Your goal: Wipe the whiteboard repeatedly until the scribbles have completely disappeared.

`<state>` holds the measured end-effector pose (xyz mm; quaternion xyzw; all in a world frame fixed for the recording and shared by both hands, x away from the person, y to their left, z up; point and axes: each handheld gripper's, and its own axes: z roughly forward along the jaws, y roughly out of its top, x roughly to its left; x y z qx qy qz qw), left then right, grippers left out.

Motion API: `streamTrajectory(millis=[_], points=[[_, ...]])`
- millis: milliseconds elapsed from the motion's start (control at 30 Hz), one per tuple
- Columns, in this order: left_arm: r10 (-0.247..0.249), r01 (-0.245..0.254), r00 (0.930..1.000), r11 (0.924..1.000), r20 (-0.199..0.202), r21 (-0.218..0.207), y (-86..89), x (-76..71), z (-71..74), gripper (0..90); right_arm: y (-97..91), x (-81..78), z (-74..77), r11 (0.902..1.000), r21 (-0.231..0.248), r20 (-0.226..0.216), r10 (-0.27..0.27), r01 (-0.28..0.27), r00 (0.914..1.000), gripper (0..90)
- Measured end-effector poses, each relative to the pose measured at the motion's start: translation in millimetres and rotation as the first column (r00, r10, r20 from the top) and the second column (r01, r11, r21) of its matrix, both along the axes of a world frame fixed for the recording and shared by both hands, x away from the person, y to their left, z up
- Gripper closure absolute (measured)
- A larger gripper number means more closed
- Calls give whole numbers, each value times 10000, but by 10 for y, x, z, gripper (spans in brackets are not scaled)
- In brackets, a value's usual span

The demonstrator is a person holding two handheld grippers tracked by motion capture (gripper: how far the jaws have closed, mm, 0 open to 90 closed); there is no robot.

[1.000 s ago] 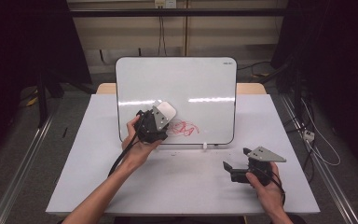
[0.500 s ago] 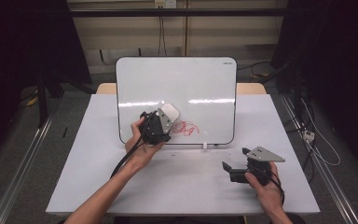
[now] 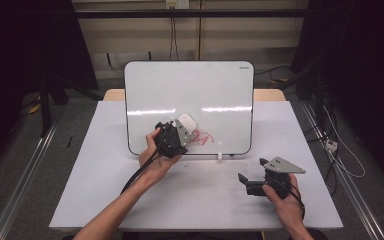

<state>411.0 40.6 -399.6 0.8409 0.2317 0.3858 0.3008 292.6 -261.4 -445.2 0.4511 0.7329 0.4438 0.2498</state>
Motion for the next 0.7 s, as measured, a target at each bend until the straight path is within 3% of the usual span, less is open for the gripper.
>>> streamTrajectory(millis=[100, 300, 367, 400, 467, 700], points=[[4, -6, 9998, 10000, 209, 80, -30, -15, -23, 308, -3, -1, 1, 10000, 31, -27, -20, 20, 10000, 62], [-167, 162, 9996, 9996, 219, 231, -94, -57, -68, 308, -1, 2, -1, 10000, 41, -39, -11, 11, 10000, 62], [-156, 152, 9997, 9997, 201, 198, -106, -71, -83, 308, 4, 5, -1, 10000, 33, -35, 9, -9, 10000, 62], [-305, 306, 9995, 9994, -37, 188, -97, -71, -81, 308, 8, 3, 1, 10000, 26, -31, 29, -29, 10000, 62], [-271, 269, 9996, 9994, 102, 203, -107, -81, -96, 308, 9, 0, 1, 10000, 21, -34, 47, -47, 10000, 62], [-376, 376, 9993, 9992, -9, 148, -87, -65, -77, 308, -28, -1, -1, 10000, 89, -21, -22, 22, 10000, 62]])
